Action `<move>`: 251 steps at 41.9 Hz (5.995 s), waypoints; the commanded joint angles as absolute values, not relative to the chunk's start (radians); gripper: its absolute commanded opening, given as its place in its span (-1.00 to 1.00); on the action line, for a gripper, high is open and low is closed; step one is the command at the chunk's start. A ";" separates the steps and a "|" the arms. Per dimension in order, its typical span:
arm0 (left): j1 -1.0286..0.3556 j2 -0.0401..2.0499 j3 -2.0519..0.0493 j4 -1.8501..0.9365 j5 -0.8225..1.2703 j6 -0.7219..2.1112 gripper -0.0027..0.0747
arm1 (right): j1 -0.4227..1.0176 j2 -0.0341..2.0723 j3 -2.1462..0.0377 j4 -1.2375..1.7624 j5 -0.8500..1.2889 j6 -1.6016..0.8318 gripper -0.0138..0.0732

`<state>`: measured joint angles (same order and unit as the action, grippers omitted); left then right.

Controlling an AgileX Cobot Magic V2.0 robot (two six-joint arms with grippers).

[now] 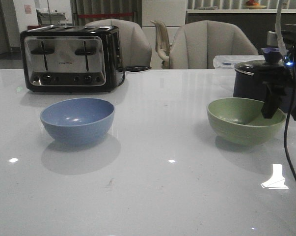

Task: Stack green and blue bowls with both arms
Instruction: 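Lower the right gripper onto the green bowl rim and grasp it, then slide the green bowl toward the table center with the right gripper, then open the right gripper and lift it away from the green bowl, then lower the left gripper onto the blue bowl rim and grasp it, then lift the blue bowl and carry it over the green bowl, then lower the blue bowl into the green bowl and open the left gripper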

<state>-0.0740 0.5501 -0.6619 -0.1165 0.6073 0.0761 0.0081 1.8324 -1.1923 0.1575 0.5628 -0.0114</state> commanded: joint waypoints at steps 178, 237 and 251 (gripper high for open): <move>-0.276 1.936 -1.424 -0.136 0.624 0.158 -0.18 | 0.359 0.884 -0.736 0.012 0.818 -0.050 0.33; -0.628 1.917 -1.619 -0.343 0.747 0.188 -0.67 | 0.359 0.884 -0.736 0.012 0.818 -0.050 0.33; -0.624 1.937 -1.638 -0.341 0.783 0.188 0.37 | 0.359 0.884 -0.736 0.012 0.818 -0.050 0.33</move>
<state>-0.6214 2.0027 -1.5913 -0.3193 0.8003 0.1880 0.3596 0.8934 -0.7099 0.0216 0.8583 -0.0425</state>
